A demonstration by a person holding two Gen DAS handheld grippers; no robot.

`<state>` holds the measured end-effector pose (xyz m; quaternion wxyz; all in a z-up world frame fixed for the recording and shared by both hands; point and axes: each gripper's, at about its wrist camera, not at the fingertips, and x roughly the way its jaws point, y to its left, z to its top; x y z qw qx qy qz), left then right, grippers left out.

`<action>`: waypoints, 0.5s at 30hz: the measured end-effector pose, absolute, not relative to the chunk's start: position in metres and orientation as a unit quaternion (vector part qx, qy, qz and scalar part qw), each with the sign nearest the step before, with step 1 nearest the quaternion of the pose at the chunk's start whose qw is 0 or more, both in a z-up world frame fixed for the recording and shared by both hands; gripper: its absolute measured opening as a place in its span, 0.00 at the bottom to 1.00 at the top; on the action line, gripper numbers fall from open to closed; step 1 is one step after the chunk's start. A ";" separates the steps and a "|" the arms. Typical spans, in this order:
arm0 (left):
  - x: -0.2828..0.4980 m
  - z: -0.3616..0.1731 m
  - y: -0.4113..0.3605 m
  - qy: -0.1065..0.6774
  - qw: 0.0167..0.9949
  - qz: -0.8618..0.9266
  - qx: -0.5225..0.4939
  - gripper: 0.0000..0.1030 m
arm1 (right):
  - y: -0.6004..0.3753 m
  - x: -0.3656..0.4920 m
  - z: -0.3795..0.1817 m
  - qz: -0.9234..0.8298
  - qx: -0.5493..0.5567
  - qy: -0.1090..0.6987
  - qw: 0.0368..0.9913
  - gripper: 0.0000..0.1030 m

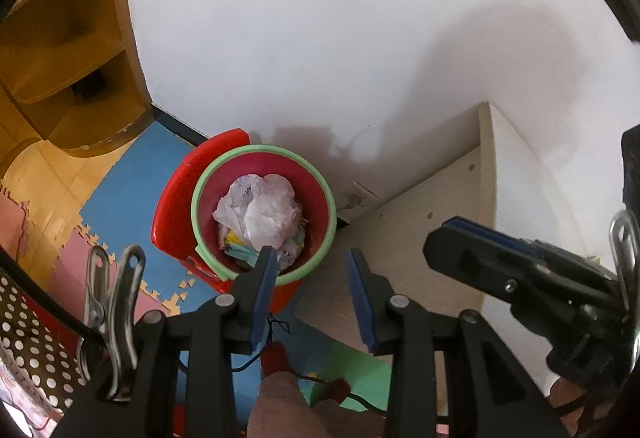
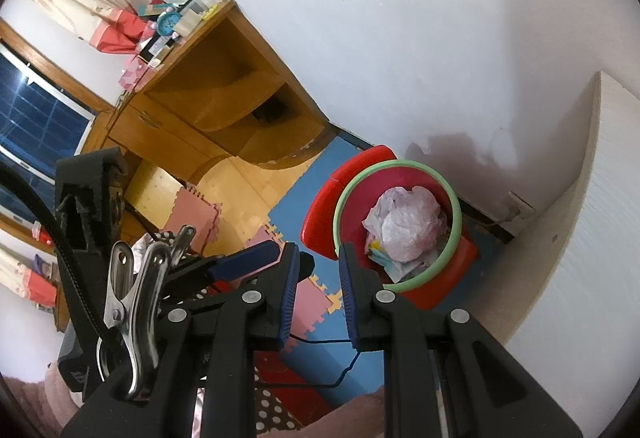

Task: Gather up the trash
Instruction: 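Move both open tools from the bucket back over the table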

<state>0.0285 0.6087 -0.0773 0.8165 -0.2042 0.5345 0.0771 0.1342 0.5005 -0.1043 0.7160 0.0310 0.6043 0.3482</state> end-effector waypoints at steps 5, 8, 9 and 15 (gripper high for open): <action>0.017 -0.066 0.599 0.531 0.819 0.083 -0.200 0.36 | 0.491 0.124 -0.094 0.355 0.041 0.598 0.718 0.21; 0.009 -0.059 0.591 0.529 0.821 0.088 -0.194 0.36 | 0.483 0.118 -0.088 0.361 0.049 0.594 0.717 0.21; 0.007 -0.057 0.588 0.528 0.822 0.089 -0.192 0.36 | 0.481 0.115 -0.086 0.363 0.050 0.593 0.717 0.21; -0.010 -0.043 0.570 0.522 0.827 0.099 -0.184 0.36 | 0.463 0.103 -0.073 0.375 0.059 0.582 0.719 0.21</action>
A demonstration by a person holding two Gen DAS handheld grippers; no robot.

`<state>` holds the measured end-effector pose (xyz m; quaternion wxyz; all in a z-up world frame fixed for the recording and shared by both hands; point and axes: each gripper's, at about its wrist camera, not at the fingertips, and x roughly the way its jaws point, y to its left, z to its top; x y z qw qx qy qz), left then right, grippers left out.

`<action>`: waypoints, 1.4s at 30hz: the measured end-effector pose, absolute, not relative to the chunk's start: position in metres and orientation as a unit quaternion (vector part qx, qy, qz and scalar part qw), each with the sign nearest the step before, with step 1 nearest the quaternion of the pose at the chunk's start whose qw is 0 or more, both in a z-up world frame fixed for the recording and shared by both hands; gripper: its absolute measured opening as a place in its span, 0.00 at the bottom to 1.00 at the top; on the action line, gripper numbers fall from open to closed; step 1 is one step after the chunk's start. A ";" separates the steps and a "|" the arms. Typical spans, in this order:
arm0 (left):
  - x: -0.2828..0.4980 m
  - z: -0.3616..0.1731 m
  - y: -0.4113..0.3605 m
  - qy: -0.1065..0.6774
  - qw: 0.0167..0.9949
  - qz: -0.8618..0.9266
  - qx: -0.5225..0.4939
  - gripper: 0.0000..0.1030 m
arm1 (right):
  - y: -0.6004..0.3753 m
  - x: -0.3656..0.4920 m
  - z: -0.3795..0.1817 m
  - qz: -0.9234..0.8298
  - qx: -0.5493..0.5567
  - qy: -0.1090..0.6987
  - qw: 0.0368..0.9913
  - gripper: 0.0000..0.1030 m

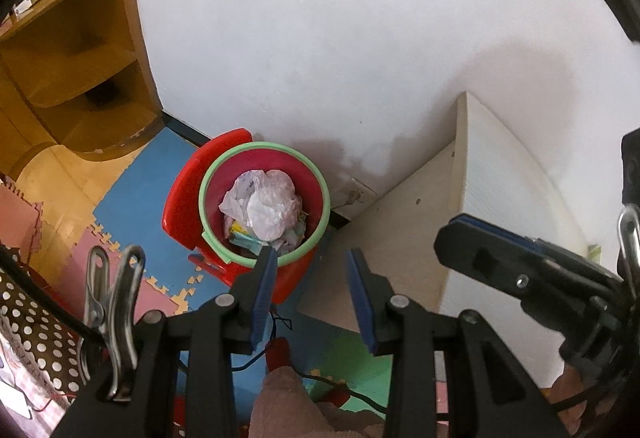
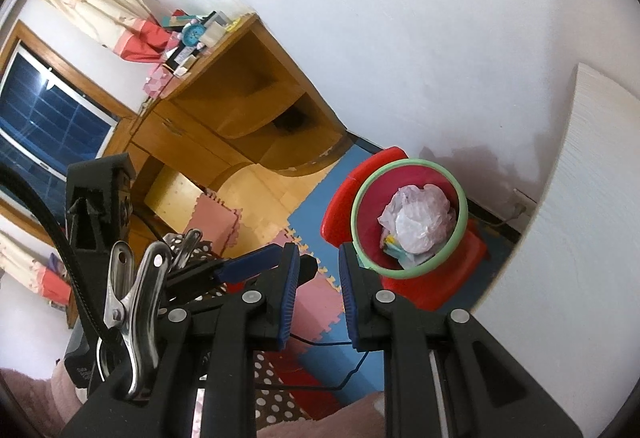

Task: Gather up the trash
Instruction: 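Move both open tools from the bucket back over the table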

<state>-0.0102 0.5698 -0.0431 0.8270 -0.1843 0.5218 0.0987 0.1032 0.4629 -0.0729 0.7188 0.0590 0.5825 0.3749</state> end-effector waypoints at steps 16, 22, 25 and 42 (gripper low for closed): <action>-0.057 -0.006 0.498 0.501 0.844 0.103 -0.159 0.36 | 0.403 0.061 -0.032 0.396 0.078 0.553 0.729 0.21; -0.065 0.010 0.466 0.492 0.854 0.090 -0.145 0.36 | 0.373 0.050 -0.018 0.392 0.088 0.539 0.740 0.21; -0.067 0.017 0.447 0.490 0.858 0.081 -0.133 0.36 | 0.354 0.045 -0.011 0.386 0.097 0.533 0.747 0.21; -0.046 0.042 0.316 0.476 0.875 -0.014 -0.089 0.36 | 0.224 0.019 0.027 0.308 0.142 0.492 0.802 0.21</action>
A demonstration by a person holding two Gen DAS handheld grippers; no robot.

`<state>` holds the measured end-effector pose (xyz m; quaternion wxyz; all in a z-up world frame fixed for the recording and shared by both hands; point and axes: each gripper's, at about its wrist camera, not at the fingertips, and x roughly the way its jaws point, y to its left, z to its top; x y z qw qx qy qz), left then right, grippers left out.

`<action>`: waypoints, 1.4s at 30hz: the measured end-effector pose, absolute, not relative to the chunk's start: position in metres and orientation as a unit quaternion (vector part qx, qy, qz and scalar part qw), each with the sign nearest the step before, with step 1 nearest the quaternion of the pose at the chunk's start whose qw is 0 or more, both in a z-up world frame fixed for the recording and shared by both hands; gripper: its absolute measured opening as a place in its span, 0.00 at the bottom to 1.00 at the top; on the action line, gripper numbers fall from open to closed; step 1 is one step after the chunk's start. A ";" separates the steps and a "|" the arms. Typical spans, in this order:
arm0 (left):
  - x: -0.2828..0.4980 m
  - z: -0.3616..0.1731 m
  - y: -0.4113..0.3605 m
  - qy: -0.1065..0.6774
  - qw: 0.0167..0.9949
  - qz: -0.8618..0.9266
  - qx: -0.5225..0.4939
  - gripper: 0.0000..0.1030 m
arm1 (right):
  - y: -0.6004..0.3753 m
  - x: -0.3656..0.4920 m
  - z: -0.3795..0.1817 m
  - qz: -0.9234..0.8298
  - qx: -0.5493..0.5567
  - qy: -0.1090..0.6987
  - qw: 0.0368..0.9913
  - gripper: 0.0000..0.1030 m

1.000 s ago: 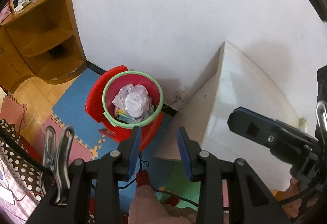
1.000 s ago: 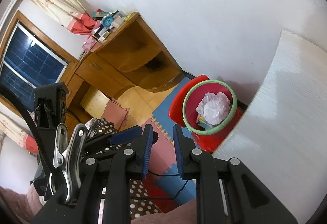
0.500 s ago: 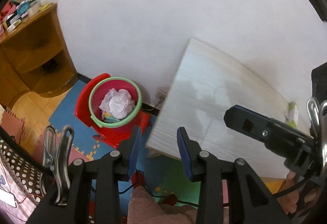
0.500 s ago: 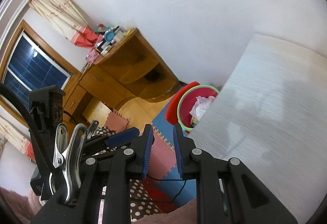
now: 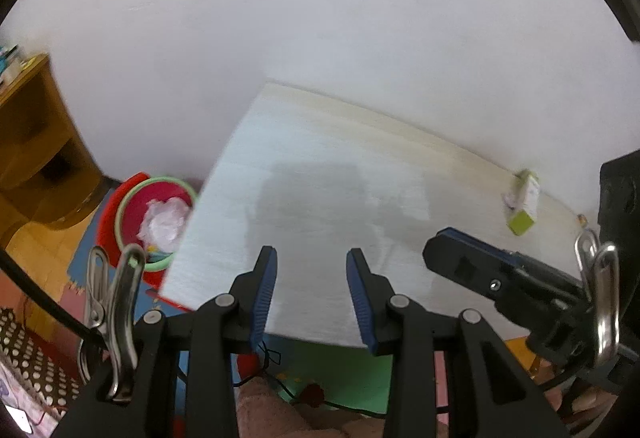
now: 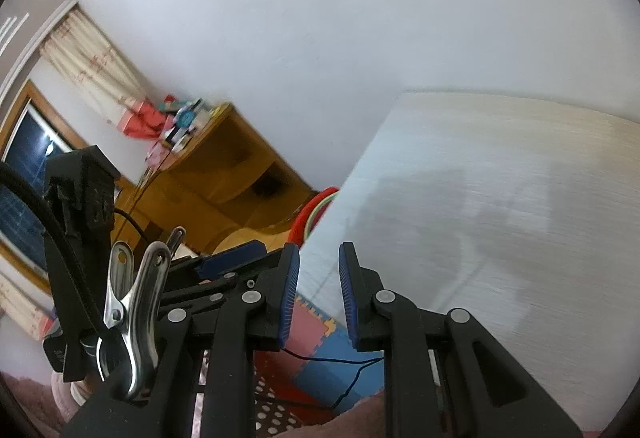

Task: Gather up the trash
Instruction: 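Move both open tools from the bucket back over the table, then reach both open tools toward the white-and-green box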

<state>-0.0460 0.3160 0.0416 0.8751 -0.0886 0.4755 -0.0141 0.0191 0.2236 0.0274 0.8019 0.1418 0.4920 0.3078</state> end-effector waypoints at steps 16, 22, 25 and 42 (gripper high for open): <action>-0.005 0.048 0.207 0.488 0.857 -0.163 -0.011 0.36 | 0.104 0.001 0.044 0.145 0.208 0.461 0.851 0.22; 0.007 0.046 0.174 0.488 0.846 -0.212 0.029 0.38 | 0.073 -0.007 0.047 0.084 0.225 0.444 0.863 0.22; 0.010 0.040 0.153 0.491 0.839 -0.229 0.041 0.42 | 0.059 -0.011 0.049 0.062 0.228 0.438 0.867 0.22; 0.033 0.012 0.047 0.512 0.824 -0.242 0.020 0.60 | -0.064 -0.015 0.046 0.034 0.214 0.444 0.869 0.28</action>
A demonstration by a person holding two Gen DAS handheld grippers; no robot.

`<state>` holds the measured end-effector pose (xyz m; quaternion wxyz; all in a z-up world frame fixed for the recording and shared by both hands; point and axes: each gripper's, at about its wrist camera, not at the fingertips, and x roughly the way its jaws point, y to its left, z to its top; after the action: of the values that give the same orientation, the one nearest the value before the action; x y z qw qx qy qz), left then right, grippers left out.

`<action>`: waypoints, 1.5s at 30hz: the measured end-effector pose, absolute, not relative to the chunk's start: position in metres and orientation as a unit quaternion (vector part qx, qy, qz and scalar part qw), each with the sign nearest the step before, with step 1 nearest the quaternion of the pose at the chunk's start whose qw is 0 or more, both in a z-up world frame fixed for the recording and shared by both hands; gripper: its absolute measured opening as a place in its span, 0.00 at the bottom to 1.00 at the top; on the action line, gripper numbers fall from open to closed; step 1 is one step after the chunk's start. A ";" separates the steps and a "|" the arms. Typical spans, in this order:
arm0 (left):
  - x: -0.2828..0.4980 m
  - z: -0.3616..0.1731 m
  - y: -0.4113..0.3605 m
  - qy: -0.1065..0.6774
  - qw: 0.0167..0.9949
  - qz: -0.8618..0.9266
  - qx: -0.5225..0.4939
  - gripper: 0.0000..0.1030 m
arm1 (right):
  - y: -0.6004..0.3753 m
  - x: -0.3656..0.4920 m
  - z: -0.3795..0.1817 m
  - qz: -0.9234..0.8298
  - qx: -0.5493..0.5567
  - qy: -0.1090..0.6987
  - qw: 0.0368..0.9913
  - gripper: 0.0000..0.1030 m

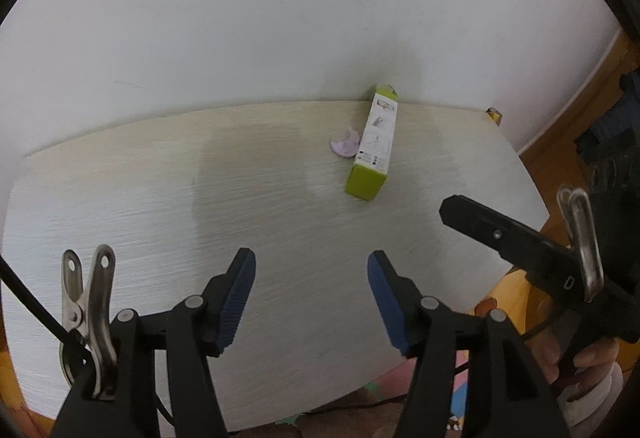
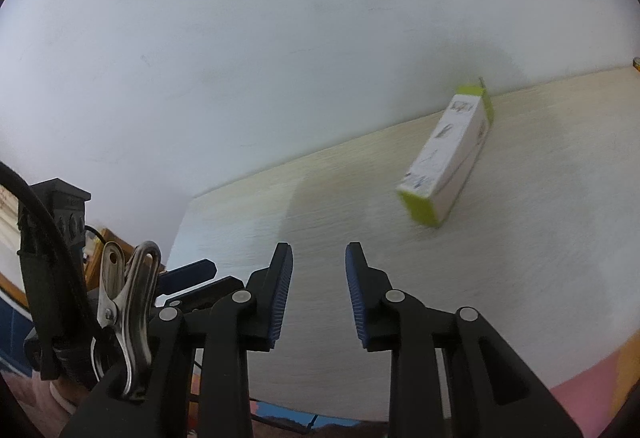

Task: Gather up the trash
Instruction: 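Reach both open tools toward the white-and-green box, then close both tools on the white-and-green box and lift it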

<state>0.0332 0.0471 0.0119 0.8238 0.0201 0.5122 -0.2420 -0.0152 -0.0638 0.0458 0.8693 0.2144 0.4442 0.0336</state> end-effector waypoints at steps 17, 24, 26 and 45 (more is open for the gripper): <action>0.084 -0.033 -0.050 0.532 0.827 -0.181 -0.016 0.61 | -0.197 0.046 0.020 0.061 0.160 0.494 0.852 0.31; 0.100 -0.050 -0.071 0.538 0.828 -0.156 -0.016 0.61 | -0.235 0.094 -0.002 0.077 0.153 0.499 0.849 0.42; 0.103 -0.054 -0.072 0.541 0.827 -0.147 -0.025 0.61 | -0.247 0.110 -0.006 0.080 0.163 0.496 0.849 0.44; 0.121 -0.078 -0.062 0.551 0.825 -0.095 -0.087 0.61 | -0.237 0.197 -0.040 0.147 0.012 0.542 0.827 0.44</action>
<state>0.1213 -0.0617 -0.0778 0.8248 -0.0874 0.5505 -0.0948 0.1969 -0.2367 -0.0398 0.8275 0.0119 0.5419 0.1466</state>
